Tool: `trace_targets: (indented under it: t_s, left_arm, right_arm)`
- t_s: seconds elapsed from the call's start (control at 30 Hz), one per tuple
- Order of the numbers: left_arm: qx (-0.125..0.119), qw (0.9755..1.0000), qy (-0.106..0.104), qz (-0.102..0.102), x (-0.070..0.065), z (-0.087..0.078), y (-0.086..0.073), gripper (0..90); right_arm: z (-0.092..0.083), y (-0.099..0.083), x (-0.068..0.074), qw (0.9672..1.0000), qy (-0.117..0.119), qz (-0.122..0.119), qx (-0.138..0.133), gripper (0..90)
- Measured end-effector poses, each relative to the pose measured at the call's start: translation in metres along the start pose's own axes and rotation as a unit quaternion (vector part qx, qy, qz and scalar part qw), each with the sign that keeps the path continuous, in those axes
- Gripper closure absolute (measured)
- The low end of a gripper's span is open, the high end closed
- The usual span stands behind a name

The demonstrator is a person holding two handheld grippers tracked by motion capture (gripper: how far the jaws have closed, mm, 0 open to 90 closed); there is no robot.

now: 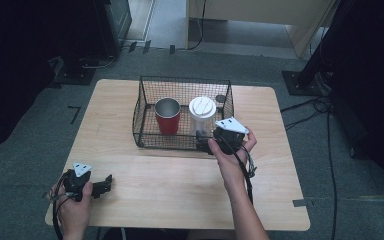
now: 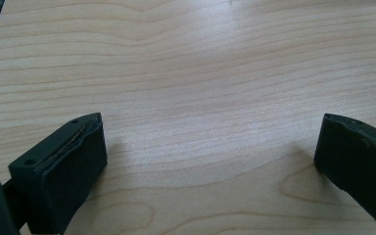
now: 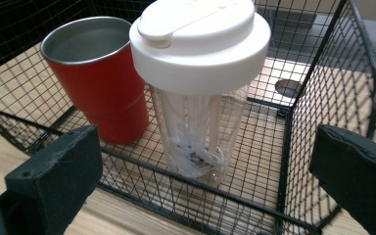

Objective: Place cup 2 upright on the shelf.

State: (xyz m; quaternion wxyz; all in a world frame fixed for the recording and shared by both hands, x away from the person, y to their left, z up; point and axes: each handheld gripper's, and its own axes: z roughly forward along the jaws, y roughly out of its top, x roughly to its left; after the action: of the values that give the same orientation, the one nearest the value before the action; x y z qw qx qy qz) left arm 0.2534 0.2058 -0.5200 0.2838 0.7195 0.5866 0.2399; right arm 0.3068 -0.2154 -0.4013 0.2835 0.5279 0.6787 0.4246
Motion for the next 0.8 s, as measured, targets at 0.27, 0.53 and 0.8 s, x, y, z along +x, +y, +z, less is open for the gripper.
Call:
trace_targets:
  t_s: [0.27,0.53,0.8]
  left_arm:
    - [0.000,1.0000,0.000,-0.001,0.000,0.000,0.000,0.0]
    - [0.001,1.0000,-0.001,0.001,0.000,0.000,0.000,0.0]
    - [0.001,1.0000,-0.001,0.001,0.000,0.000,0.000,0.0]
  right_arm:
    - [-0.019,-0.018,-0.014,1.0000,0.001,0.003,-0.009,0.0]
    - [-0.034,-0.034,-0.035,0.9998,-0.010,0.010,-0.016,0.0]
    - [-0.044,-0.051,-0.054,0.9995,-0.027,0.016,-0.010,0.0]
